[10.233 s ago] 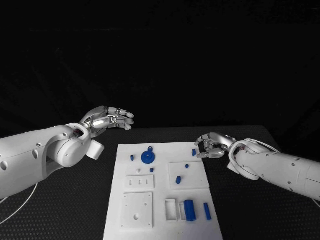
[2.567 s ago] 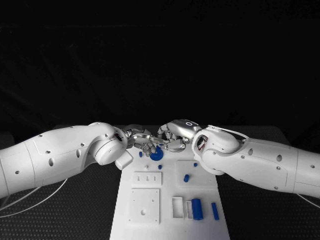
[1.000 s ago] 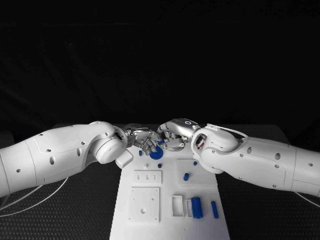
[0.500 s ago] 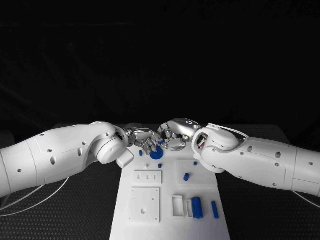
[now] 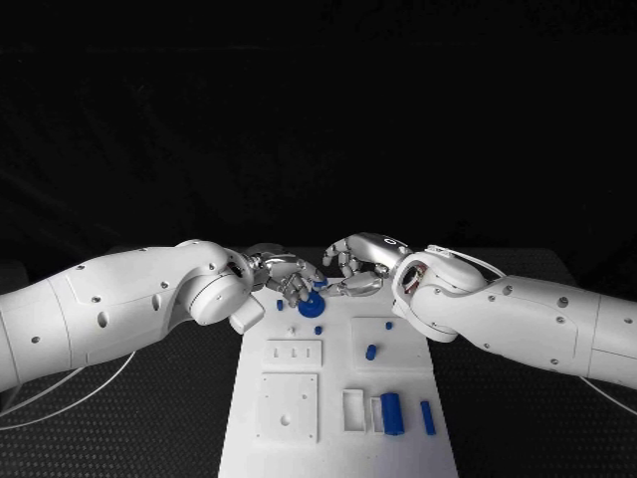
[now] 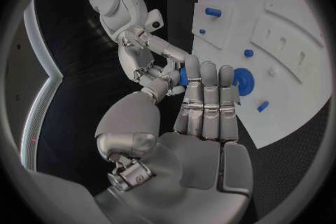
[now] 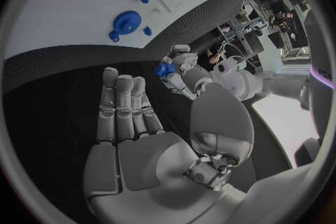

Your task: Assemble the parts on the task board

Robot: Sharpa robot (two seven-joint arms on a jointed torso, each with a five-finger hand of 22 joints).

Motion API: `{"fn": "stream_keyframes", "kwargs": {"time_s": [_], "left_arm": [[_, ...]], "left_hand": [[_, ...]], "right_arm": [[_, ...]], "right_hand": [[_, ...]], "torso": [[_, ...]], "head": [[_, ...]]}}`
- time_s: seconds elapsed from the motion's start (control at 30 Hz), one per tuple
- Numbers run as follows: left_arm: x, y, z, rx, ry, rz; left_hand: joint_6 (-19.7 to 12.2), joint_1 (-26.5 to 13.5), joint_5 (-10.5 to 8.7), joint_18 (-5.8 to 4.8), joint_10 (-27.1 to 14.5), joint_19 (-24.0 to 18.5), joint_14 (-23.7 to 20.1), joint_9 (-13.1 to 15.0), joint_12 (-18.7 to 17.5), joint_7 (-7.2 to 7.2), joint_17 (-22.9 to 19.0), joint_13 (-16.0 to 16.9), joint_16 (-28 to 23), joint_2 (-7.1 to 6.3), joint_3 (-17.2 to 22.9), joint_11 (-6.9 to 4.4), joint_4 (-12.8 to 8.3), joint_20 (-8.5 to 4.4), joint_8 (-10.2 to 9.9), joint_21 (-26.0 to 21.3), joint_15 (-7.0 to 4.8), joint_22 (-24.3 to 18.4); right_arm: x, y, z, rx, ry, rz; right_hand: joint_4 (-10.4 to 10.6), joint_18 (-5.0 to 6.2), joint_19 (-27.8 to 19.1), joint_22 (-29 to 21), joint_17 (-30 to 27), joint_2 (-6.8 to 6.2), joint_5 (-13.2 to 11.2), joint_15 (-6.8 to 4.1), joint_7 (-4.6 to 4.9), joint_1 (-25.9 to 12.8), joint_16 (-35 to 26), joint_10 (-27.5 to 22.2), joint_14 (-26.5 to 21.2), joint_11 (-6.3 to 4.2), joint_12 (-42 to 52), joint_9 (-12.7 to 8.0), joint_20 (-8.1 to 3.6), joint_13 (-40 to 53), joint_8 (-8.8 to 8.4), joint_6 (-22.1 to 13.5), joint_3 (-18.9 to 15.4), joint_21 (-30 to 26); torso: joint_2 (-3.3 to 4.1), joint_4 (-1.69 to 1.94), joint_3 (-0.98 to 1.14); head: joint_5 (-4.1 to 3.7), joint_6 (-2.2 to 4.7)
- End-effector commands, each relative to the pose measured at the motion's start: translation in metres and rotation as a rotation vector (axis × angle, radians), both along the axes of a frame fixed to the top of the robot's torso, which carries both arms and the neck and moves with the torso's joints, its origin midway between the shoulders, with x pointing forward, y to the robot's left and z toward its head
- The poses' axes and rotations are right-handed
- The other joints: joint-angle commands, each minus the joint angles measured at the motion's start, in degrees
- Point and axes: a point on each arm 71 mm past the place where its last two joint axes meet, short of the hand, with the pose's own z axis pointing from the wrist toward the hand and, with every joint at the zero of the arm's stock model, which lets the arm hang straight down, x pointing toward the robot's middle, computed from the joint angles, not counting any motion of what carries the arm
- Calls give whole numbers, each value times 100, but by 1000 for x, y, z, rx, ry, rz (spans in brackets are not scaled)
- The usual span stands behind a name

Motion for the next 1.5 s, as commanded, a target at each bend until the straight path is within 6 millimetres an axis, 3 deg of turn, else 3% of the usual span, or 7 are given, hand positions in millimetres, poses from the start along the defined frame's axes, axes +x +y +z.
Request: {"fn": "stream_keyframes", "kwargs": {"time_s": [0.03, 0.4, 0.6, 0.87, 1.17, 1.2, 1.5], "left_arm": [[-1, 1, 0, 34, 0, -41], [5, 19, -4, 183, -29, -43], [-1, 33, -13, 298, -22, -63], [-13, 41, -17, 423, -70, -70], [-20, 34, -14, 486, -186, -55], [-21, 33, -15, 482, -190, -51], [-31, 22, -28, 486, -205, -69]], "left_hand": [[308, -35, 33, 49, 46, 20, 55, 279, 15, -261, 9, 9, 23, 34, -31, -4, -25, -208, 43, 39, -3, -10], [343, -87, 98, 56, 95, 32, 82, 323, 30, -281, 18, 27, 54, 37, -34, -24, -77, -217, 62, 63, -11, -17], [455, -188, 397, 84, 221, 138, 206, 426, 115, -340, 62, 95, 179, -1, -38, -87, -130, -260, 118, 174, -62, -6], [538, -295, 735, 76, 293, 215, 278, 523, 179, -380, 75, 154, 252, -49, 4, -126, -167, -274, 137, 123, -80, -22], [690, -369, 756, 103, 441, 390, 447, 605, 309, -450, 112, 242, 394, -145, 146, -201, -148, -318, 161, 178, -127, 44], [711, -307, 510, 106, 446, 422, 462, 617, 343, -467, 119, 268, 424, -281, 395, -205, -60, -322, 149, 178, -140, 53], [844, -437, 416, 112, 481, 509, 534, 692, 533, -503, 159, 392, 587, -398, 734, -255, -19, -356, 136, 243, -176, 172]], "right_arm": [[3, -9, 5, 126, -8, -24], [19, -54, 11, 281, 108, -93], [36, -82, 11, 356, 177, -152], [58, -113, 20, 381, 124, -246], [75, -132, 24, 420, 128, -316], [76, -133, 23, 419, 127, -319], [81, -132, 22, 411, 132, -326]], "right_hand": [[61, -100, -181, -12, -60, -65, 98, 54, 99, -43, -78, -148, -187, 54, -71, -65, 64, -92, -55, -48, -117, -128], [217, -107, -460, -17, -320, 54, 277, 95, 104, 61, -280, -267, -484, 77, -281, -153, 190, -522, 8, 74, -233, -409], [0, -242, -1234, -527, -1422, 416, 139, 542, 113, 307, -1747, 76, -789, 272, -1896, -340, 532, -2150, 95, 194, -140, -1497], [-7, -222, -1257, -567, -1557, 505, 208, 564, 117, 326, -1969, 116, -825, 284, -2154, -430, 593, -2512, 138, 259, -197, -1653], [-49, -270, -1578, -624, -1963, 541, 361, 755, 97, 319, -2635, 207, -964, 389, -2860, -546, 689, -3152, 189, 292, -189, -2019], [-40, -277, -1608, -624, -2059, 560, 380, 775, 103, 296, -2797, 329, -911, 413, -3050, -575, 712, -3307, 199, 284, -203, -2090], [-32, -259, -1582, -588, -2131, 556, 406, 775, 115, 300, -2982, 493, -824, 416, -3294, -638, 735, -3526, 217, 267, -248, -2175]], "torso": [[1, 6, 0], [-2, -2, 3], [-7, -3, 11], [-21, 30, 38], [-70, 87, 54], [-74, 94, 54], [-102, 108, 52]], "head": [[7, -13], [40, -42], [63, -80], [129, -163], [209, -373], [213, -392], [231, -502]]}}
